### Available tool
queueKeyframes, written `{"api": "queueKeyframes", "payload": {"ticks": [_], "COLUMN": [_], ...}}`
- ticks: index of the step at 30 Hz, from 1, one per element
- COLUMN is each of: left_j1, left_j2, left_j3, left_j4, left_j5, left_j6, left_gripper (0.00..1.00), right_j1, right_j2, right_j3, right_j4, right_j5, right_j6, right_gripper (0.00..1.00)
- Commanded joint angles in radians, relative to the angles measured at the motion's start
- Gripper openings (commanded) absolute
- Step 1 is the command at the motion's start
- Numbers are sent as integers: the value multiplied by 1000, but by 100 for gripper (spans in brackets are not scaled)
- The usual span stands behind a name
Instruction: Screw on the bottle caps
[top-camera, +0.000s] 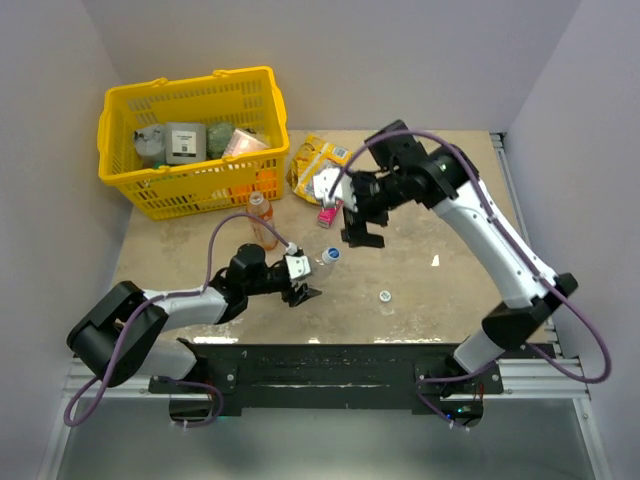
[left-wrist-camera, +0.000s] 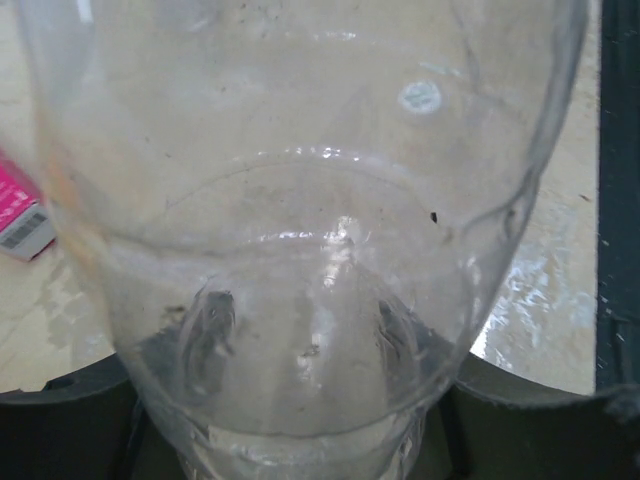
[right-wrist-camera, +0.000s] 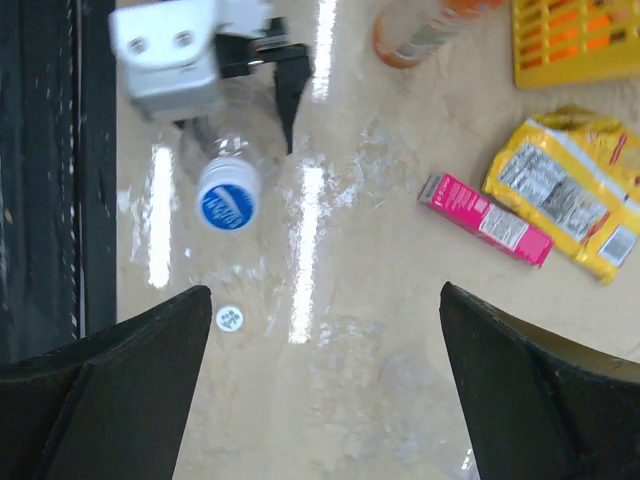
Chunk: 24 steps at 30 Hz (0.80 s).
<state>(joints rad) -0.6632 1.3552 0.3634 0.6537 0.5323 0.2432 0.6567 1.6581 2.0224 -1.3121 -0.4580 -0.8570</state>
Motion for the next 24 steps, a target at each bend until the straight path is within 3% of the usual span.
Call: {"api": "queueKeyframes", "payload": {"ticks": [1, 4, 9, 19, 24], "left_j1": [11, 13, 14, 17, 17], "left_j2": [-27, -31, -37, -36, -33], "left_j3": [58, 75, 106, 134, 132], "left_j4": [-74, -115, -177, -200, -192], "left_j5": [182, 213, 244, 258, 258], "left_j6": [83, 120, 174, 206, 199], "left_gripper": [0, 0, 0, 0, 0], "right_j1": [134, 210, 262, 276, 285], "right_j2": [-176, -268, -274, -208, -199], "right_j3": [-247, -374, -407, -341, -337], "right_j4": [5, 63, 83, 50, 25], "right_j5": [39, 90, 102, 85, 67], "right_j6": [-336, -460, -553, -599, -620], "right_gripper": [99, 99, 93, 63, 52]}}
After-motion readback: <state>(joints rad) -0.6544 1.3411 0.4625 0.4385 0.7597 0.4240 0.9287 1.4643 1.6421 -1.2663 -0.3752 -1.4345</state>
